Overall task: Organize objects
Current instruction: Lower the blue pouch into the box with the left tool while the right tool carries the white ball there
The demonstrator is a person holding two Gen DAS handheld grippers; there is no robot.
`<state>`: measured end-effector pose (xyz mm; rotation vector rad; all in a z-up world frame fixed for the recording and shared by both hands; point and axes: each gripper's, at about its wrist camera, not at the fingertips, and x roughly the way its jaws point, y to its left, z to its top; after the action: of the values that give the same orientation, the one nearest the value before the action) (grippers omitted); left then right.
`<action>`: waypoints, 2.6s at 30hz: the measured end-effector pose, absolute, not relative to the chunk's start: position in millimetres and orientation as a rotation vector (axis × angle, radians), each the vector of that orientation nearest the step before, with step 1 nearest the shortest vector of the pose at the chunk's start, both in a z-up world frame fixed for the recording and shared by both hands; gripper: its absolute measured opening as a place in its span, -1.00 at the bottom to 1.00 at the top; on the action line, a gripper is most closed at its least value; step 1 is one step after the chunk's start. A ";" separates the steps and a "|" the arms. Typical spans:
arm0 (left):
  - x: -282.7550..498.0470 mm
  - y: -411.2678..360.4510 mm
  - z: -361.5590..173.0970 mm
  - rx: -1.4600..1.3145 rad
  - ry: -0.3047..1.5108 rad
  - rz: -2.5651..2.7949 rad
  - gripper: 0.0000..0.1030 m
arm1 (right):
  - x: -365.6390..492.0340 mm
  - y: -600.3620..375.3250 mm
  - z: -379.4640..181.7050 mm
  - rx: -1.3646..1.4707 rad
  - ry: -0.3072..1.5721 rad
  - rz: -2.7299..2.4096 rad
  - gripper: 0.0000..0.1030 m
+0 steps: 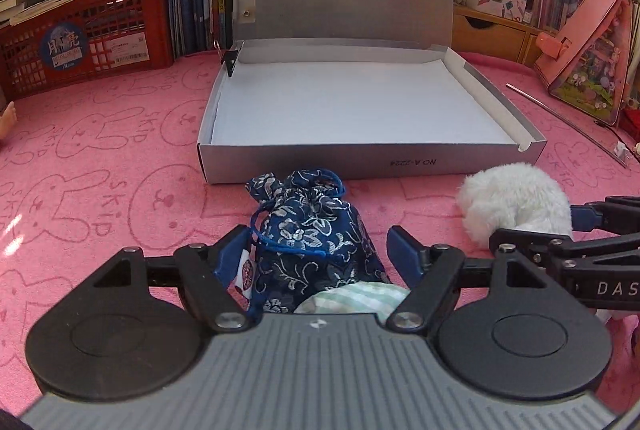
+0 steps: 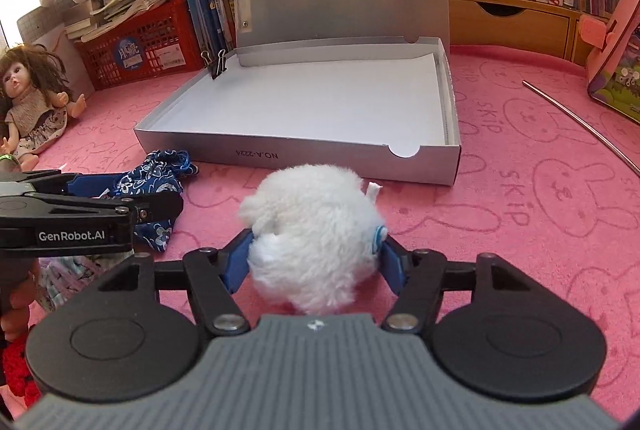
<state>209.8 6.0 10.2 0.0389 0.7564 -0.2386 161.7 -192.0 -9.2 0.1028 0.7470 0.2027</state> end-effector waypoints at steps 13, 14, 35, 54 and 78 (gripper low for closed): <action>196.1 12.4 43.1 -0.015 0.664 -0.249 -0.03 | 155.6 -211.0 22.1 0.216 0.700 0.224 0.06; 196.1 12.7 46.0 -0.019 0.656 -0.251 -0.03 | 156.3 -213.2 24.8 0.227 0.698 0.222 -0.03; 205.7 15.3 43.1 -0.049 0.673 -0.234 -0.02 | 147.5 -179.2 -6.0 -0.159 0.678 0.128 0.99; 211.3 16.3 39.6 -0.062 0.674 -0.225 -0.01 | 155.0 -199.5 4.6 0.026 0.731 0.134 0.41; 314.9 -6.0 71.0 -0.037 0.607 -0.217 -0.01 | 263.4 -218.2 59.1 0.089 0.696 0.103 0.43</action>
<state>314.9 -6.0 71.0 -0.0371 0.6067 -0.2174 263.4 -218.2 59.1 0.0895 0.6964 0.1029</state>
